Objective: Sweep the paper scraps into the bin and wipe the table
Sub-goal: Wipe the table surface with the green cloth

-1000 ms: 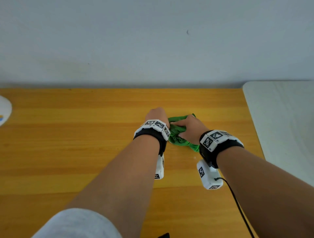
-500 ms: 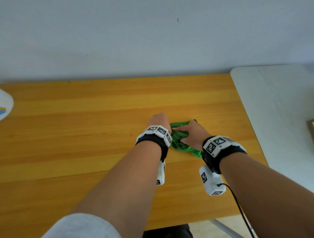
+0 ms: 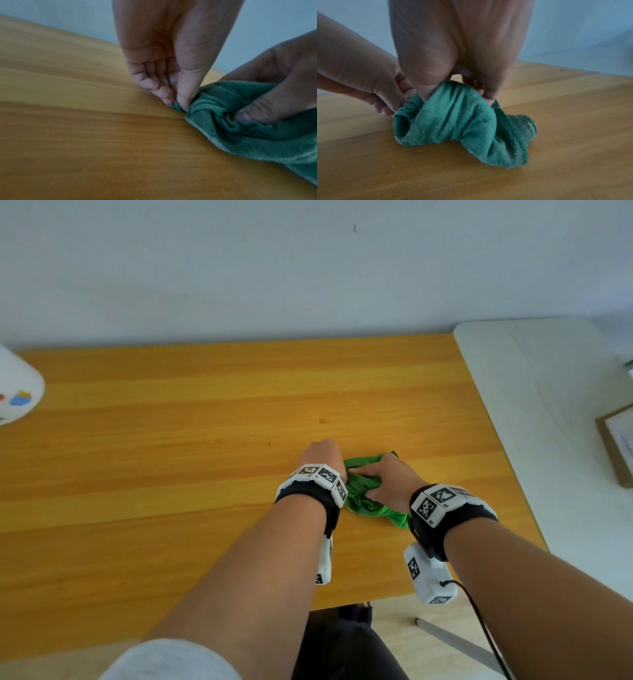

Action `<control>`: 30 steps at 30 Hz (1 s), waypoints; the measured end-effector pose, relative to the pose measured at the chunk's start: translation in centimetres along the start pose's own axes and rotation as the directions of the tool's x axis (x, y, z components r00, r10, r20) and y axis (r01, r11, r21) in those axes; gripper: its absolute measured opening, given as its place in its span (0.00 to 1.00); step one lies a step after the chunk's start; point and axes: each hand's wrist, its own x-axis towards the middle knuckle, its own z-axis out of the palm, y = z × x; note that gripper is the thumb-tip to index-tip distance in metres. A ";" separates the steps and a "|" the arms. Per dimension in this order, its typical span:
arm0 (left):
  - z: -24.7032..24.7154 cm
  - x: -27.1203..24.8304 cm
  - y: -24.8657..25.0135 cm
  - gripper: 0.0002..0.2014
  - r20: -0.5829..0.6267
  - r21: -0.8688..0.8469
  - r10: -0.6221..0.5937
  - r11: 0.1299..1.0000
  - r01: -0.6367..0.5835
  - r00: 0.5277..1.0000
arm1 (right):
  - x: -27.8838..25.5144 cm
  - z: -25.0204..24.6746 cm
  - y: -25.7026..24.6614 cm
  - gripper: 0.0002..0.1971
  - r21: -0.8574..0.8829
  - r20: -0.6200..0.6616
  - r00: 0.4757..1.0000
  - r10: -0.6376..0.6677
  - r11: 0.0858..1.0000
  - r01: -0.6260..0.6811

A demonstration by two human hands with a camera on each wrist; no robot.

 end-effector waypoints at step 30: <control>7.7 -10.3 0.4 0.17 -0.003 -0.016 -0.234 0.972 0.234 0.972 | -7.8 5.4 2.9 0.26 -0.141 0.148 0.962 -0.229 0.958 0.250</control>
